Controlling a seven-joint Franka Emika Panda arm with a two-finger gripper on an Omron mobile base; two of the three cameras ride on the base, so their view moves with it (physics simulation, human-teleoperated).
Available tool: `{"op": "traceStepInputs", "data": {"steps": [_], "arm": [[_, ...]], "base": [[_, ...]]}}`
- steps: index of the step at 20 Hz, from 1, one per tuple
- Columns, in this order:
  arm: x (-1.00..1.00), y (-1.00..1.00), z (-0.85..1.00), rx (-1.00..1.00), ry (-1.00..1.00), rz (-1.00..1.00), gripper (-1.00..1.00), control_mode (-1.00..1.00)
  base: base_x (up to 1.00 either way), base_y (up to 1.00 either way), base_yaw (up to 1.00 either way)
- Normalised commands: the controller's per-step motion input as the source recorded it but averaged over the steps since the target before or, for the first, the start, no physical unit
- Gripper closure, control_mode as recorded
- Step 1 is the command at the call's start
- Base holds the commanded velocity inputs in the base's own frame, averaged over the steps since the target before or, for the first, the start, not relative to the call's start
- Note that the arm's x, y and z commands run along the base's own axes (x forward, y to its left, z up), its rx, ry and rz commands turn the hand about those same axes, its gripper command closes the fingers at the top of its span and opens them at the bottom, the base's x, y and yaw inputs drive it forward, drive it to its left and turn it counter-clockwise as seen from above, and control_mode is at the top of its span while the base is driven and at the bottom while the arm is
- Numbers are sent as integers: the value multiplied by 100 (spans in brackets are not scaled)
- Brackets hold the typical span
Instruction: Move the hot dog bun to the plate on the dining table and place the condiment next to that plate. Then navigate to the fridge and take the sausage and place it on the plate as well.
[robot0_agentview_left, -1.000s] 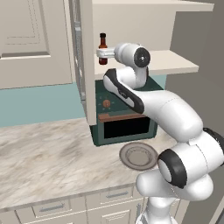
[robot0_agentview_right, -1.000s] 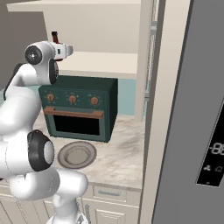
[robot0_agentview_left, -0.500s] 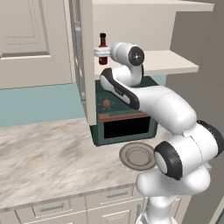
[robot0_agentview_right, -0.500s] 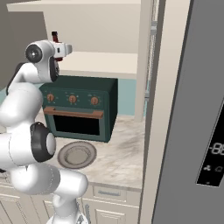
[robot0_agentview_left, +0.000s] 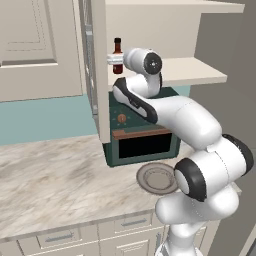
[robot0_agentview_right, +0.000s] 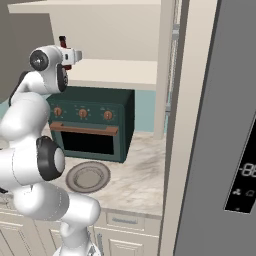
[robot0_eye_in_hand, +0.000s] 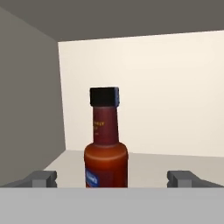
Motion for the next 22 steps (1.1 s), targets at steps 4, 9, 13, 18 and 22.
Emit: {"op": "traceStepInputs", "data": {"steps": [4, 9, 13, 18, 22], "arm": [[12, 13, -7, 0, 1, 0, -100, -100], [15, 3, -5, 0, 1, 0, -100, -100], [16, 0, -6, 0, 0, 0, -100, -100], [8, 0, -8, 0, 0, 0, -100, -100], [8, 3, -9, 0, 0, 0, -100, -100]], "base": [[0, 0, 0], [0, 0, 0], [0, 0, 0], [0, 0, 0], [0, 0, 0]]}}
